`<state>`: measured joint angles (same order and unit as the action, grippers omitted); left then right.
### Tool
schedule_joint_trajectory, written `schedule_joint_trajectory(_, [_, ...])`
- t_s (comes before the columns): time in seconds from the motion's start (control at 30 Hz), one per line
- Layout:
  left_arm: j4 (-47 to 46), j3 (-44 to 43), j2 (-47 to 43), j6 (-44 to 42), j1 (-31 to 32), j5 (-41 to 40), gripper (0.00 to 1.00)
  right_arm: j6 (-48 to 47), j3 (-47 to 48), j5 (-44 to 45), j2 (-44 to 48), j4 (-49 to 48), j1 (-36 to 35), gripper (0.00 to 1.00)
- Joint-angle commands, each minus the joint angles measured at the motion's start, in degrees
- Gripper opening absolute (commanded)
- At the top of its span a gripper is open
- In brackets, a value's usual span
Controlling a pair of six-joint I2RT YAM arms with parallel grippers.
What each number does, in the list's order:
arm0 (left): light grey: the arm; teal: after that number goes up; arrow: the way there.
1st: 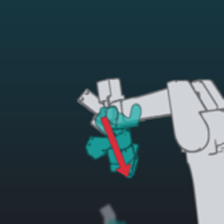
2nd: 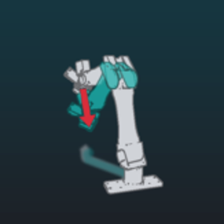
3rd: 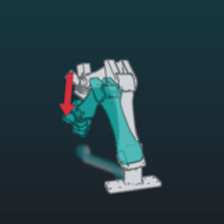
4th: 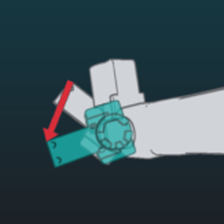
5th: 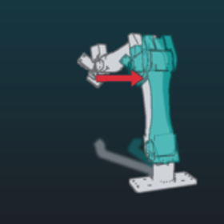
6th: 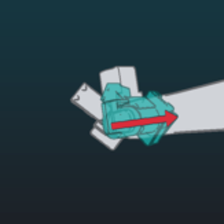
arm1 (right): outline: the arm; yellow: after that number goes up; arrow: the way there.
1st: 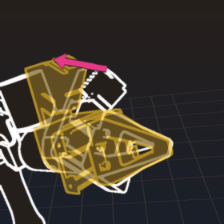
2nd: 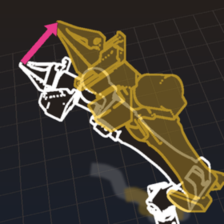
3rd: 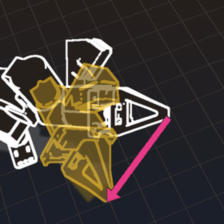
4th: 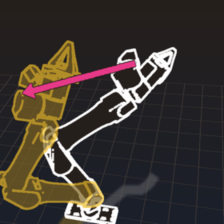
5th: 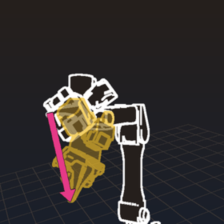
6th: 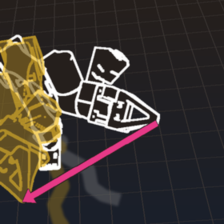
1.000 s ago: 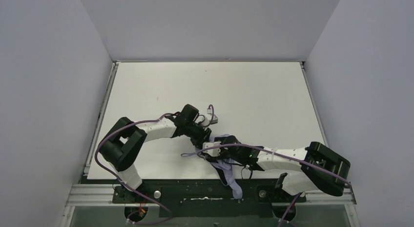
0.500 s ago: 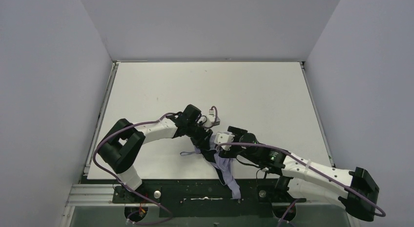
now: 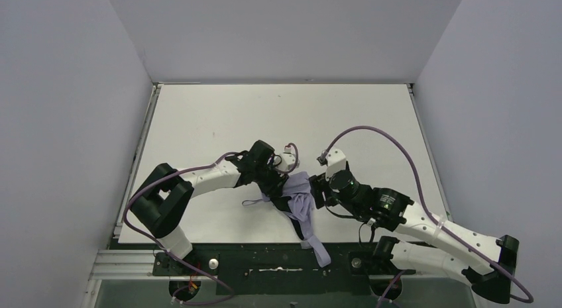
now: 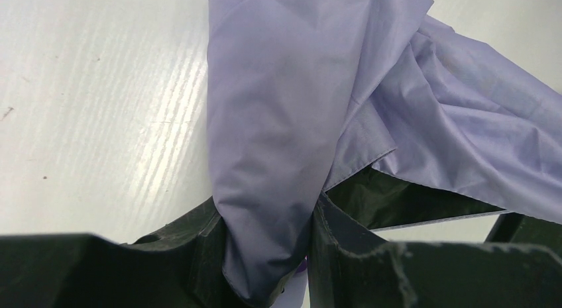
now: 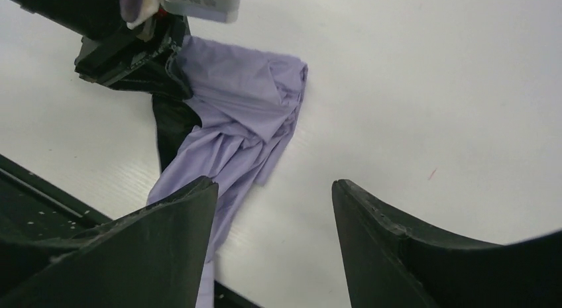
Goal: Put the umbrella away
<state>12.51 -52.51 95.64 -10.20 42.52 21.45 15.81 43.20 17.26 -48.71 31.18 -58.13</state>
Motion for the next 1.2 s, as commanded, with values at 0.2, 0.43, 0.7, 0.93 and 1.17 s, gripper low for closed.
schedule_joint_trajectory(0.2, [-0.5,-2.7,-0.5,-5.1,-0.1,-10.0,0.00,39.4,-6.6,-3.3,3.8,9.3,0.2,0.68])
schedule_joint_trajectory(0.43, [-1.6,-2.7,-0.7,-8.8,2.0,-13.2,0.00,36.0,-8.8,-8.0,3.0,4.3,2.1,0.69])
schedule_joint_trajectory(0.7, [-5.6,-0.6,-1.4,-12.0,5.8,-20.4,0.00,26.9,-7.1,-16.8,-1.0,2.6,11.4,0.73])
schedule_joint_trajectory(0.93, [-11.6,3.9,-2.1,-20.9,11.1,-23.8,0.00,14.3,0.3,-19.8,-7.7,2.2,25.4,0.76])
schedule_joint_trajectory(1.17, [-17.2,8.1,-1.9,-29.2,15.4,-25.1,0.00,3.3,1.1,-24.2,-12.2,-11.8,33.6,0.73])
